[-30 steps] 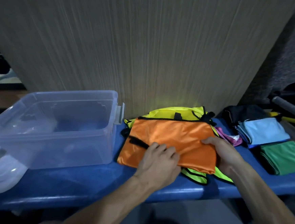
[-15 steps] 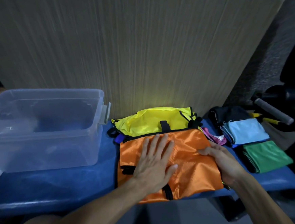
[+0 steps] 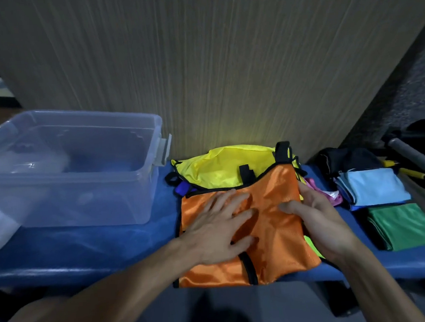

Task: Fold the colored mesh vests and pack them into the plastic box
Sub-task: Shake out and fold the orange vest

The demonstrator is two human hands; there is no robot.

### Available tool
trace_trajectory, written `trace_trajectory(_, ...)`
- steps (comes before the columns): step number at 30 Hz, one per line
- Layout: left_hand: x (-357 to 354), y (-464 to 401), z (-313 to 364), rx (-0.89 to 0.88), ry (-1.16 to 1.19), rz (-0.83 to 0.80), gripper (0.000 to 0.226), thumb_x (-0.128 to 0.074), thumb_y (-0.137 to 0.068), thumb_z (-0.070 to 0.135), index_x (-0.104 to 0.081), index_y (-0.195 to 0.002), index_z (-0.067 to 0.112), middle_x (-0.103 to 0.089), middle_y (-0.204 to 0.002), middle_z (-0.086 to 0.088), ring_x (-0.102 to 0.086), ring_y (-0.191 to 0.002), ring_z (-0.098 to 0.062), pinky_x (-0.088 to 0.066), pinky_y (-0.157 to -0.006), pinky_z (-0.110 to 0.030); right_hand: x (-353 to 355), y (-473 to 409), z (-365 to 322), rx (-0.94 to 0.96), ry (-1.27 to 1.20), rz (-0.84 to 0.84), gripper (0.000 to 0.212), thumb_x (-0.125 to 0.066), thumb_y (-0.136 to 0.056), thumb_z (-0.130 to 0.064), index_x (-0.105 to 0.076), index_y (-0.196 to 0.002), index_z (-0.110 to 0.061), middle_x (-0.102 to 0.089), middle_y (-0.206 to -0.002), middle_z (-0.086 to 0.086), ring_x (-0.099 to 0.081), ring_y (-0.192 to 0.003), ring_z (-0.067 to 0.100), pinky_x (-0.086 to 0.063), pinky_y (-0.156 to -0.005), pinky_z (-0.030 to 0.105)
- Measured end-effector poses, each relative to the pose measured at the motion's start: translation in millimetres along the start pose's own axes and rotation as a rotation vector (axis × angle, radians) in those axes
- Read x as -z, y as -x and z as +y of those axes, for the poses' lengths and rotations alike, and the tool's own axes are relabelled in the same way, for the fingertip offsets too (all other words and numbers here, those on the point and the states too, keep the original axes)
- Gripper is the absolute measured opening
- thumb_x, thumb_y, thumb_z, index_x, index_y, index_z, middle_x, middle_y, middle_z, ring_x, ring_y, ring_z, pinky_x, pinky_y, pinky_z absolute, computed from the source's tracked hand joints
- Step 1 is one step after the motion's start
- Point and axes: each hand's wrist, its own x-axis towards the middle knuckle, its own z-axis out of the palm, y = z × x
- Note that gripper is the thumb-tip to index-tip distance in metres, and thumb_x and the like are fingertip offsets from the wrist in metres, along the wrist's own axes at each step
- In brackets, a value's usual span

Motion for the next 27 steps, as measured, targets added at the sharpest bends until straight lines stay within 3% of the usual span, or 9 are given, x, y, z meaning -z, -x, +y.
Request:
trace_trajectory(3, 19.4, 10.6, -13.9, 0.001, 0.149, 0.142, 0.028, -0.054, -0.1, 0.04, -0.066, -0.123, 0.028, -0.055, -0.124, 0.013, -0.049, -0.119, -0.008, -0.05, -0.097, -0.037, -20.1, -6.3, -6.8, 0.048, 0.05, -0.035, 0.037, -0.059, -0.093, 0.008, -0.064, -0.122, -0.013, -0.07, -0.097, 0.028, -0.067, -0.082, 0.038, -0.057, -0.075, 0.051)
trace_trajectory(5, 32.3, 16.2, -28.3, 0.138, 0.376, 0.118, 0.016, -0.06, -0.1, 0.026, -0.073, -0.109, 0.025, -0.065, -0.104, 0.016, -0.06, -0.099, -0.002, -0.053, -0.087, -0.027, -41.2, -11.0, -7.1, 0.078, 0.134, -0.062, 0.05, -0.061, -0.093, 0.004, -0.061, -0.131, -0.029, -0.067, -0.085, 0.031, -0.061, -0.069, 0.037, -0.053, -0.065, 0.056)
trace_trajectory(7, 45.9, 19.1, -36.8, 0.346, 0.737, 0.119, 0.019, -0.057, -0.102, 0.014, -0.074, -0.101, 0.021, -0.072, -0.092, 0.01, -0.068, -0.082, -0.004, -0.055, -0.075, -0.02, -67.6, -17.4, 1.2, 0.136, 0.31, -0.044, 0.058, -0.063, -0.091, -0.004, -0.054, -0.132, -0.044, -0.06, -0.064, 0.011, -0.054, -0.056, 0.024, -0.045, -0.056, 0.039)
trace_trajectory(9, 55.2, 20.8, -39.5, 0.599, 1.113, 0.169, 0.025, -0.049, -0.103, 0.009, -0.071, -0.094, 0.017, -0.07, -0.082, 0.002, -0.066, -0.067, -0.01, -0.053, -0.062, -0.024, -98.7, -24.3, 16.1, 0.205, 0.601, -0.006, 0.066, -0.065, -0.086, -0.023, -0.044, -0.147, -0.038, -0.058, -0.067, -0.004, -0.052, -0.058, 0.011, -0.043, -0.06, 0.027)
trace_trajectory(11, 56.7, 25.1, -43.5, 0.783, 1.324, 0.172, 0.025, -0.046, -0.102, 0.017, -0.066, -0.088, 0.014, -0.067, -0.079, -0.002, -0.061, -0.066, -0.013, -0.048, -0.061, -0.027, -127.8, -28.8, 33.6, 0.21, 0.807, -0.041, 0.086, -0.059, -0.08, -0.038, -0.028, -0.159, -0.026, -0.067, -0.081, 0.002, -0.064, -0.077, 0.021, -0.047, -0.071, 0.031)
trace_trajectory(16, 36.1, 32.3, -55.7, 0.886, 1.219, 0.122, 0.025, -0.062, -0.089, 0.046, -0.063, -0.08, 0.023, -0.056, -0.076, -0.004, -0.059, -0.075, -0.018, -0.047, -0.078, -0.035, -156.1, -23.4, 58.2, 0.29, 0.843, -0.221, 0.072, -0.067, -0.091, -0.035, -0.031, -0.153, -0.02, -0.066, -0.073, -0.006, -0.066, -0.073, 0.015, -0.048, -0.064, 0.03)
trace_trajectory(20, 26.2, 28.8, -59.0, 0.881, 1.131, 0.187, 0.023, -0.054, -0.104, 0.029, -0.069, -0.091, 0.017, -0.064, -0.075, 0.002, -0.06, -0.075, -0.016, -0.047, -0.076, -0.032, -138.3, -9.0, 62.8, 0.414, 0.862, -0.36, 0.067, -0.07, -0.091, -0.041, -0.04, -0.148, -0.025, -0.065, -0.085, -0.013, -0.058, -0.075, 0.005, -0.046, -0.07, 0.022)
trace_trajectory(24, 18.1, 26.9, -61.6, 0.895, 1.008, 0.251, 0.031, -0.048, -0.108, 0.032, -0.068, -0.112, 0.009, -0.062, -0.078, 0.0, -0.058, -0.075, -0.016, -0.045, -0.072, -0.031, -106.3, 13.7, 74.2, 0.537, 1.195, -0.506, 0.073, -0.066, -0.082, -0.062, -0.045, -0.147, -0.035, -0.05, -0.122, -0.016, -0.046, -0.109, 0.007, -0.038, -0.097, 0.026)
trace_trajectory(27, 17.4, 24.7, -60.9, 0.877, 0.949, 0.272, 0.029, -0.045, -0.109, 0.031, -0.065, -0.1, 0.012, -0.053, -0.071, 0.003, -0.05, -0.066, -0.011, -0.04, -0.061, -0.026, -93.8, 26.9, 88.9, 0.686, 1.342, -0.44, 0.064, -0.066, -0.081, -0.057, -0.052, -0.139, -0.035, -0.047, -0.121, -0.014, -0.046, -0.102, 0.011, -0.043, -0.084, 0.029)
